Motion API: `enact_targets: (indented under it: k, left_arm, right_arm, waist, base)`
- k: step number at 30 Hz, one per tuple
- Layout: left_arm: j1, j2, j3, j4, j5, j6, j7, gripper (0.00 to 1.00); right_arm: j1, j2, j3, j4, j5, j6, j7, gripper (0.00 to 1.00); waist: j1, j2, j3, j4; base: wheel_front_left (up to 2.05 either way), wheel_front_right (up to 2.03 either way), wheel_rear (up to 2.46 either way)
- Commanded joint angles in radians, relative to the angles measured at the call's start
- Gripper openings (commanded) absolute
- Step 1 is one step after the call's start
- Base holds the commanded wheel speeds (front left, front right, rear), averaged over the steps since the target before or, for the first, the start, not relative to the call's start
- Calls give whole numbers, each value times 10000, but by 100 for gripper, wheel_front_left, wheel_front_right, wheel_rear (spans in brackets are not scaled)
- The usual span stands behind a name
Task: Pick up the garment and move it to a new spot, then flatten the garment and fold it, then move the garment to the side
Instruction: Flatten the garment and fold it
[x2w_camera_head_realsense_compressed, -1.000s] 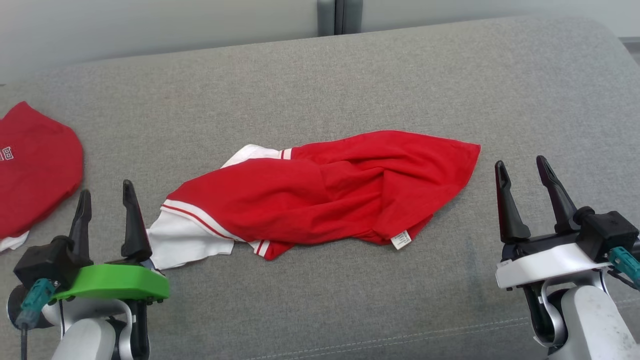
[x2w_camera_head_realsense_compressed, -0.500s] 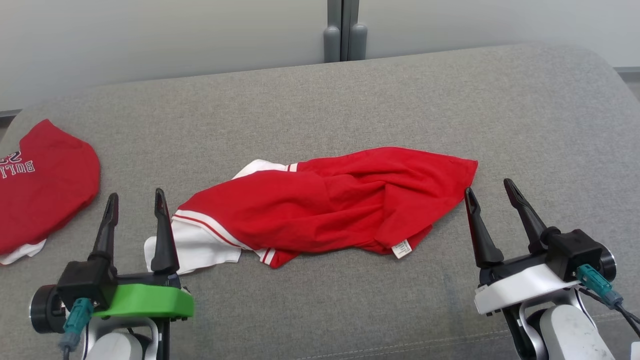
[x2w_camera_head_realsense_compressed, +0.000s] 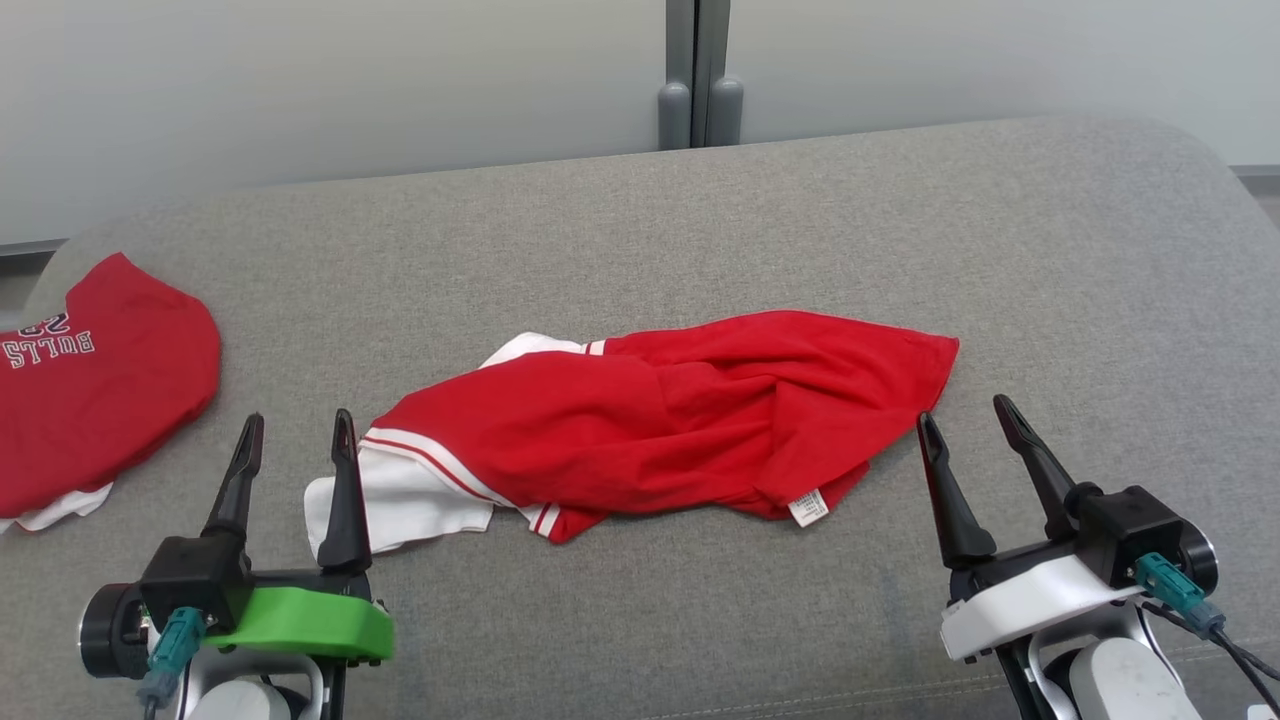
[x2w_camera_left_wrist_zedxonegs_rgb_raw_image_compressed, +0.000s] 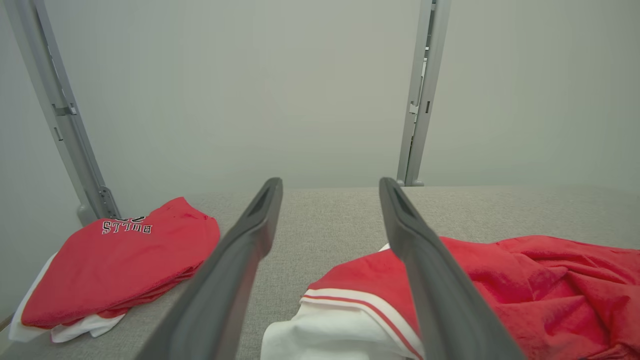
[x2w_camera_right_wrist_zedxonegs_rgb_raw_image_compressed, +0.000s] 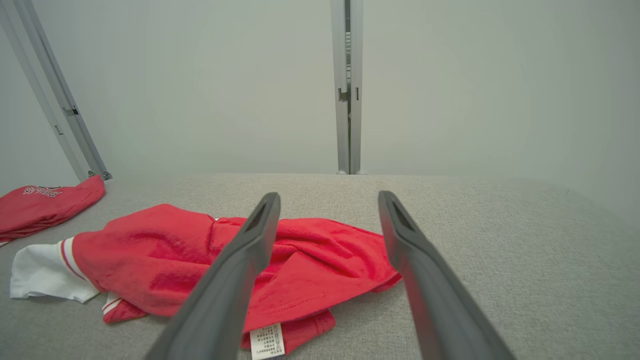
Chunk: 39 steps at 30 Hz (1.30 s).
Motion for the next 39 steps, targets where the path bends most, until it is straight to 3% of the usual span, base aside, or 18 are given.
enact_targets:
  k: [1,11,20,27,34,35,36,37,39]
  left_arm:
    - [159,-50,67,68,47,-91,-26,100]
    - [-170,-454,69,323,305,-437,-17,100]
    - [-417,-933,29,490,528,-722,-17,100]
    - [-704,-1399,153,560,764,-1050,-17,100]
    - [-931,-1712,243,708,968,-1297,-19,100]
    - [-948,-1766,253,732,1004,-1321,-17,100]
    - [-961,-1813,274,743,1043,-1363,-17,100]
    - [-970,-1849,298,755,1076,-1386,-19,100]
    - [-954,-1896,368,753,1159,-1428,-19,100]
  right_arm:
    - [110,-10,20,23,-56,-10,8,100]
    - [-64,-640,561,331,-196,-12,456,100]
    - [-593,-1761,2116,1551,-427,-12,901,100]
    - [-1822,-2768,3177,2739,-1385,-12,1143,100]
    - [-2660,-3204,4044,3652,-1995,-13,1350,100]
    - [-2757,-3212,4095,3735,-1984,-12,1281,53]
    - [-2834,-3207,4115,3795,-1913,-12,1213,19]
    - [-2866,-3196,4075,3832,-1789,-13,1160,0]
    - [-2900,-3172,3907,3805,-1559,-14,1066,0]
  waist:
    - [0,0,-23,18]
    - [0,0,169,679]
    - [0,0,557,1517]
    - [0,0,1172,1975]
    - [0,0,1416,2193]
    - [0,0,1431,2219]
    - [0,0,1442,2235]
    - [0,0,1453,2242]
    - [0,0,1474,2216]
  base:
    - [0,0,0]
    - [0,0,0]
    - [0,0,0]
    - [0,0,0]
    - [0,0,0]
    - [0,0,0]
    - [0,0,0]
    - [0,0,0]
    - [0,0,0]
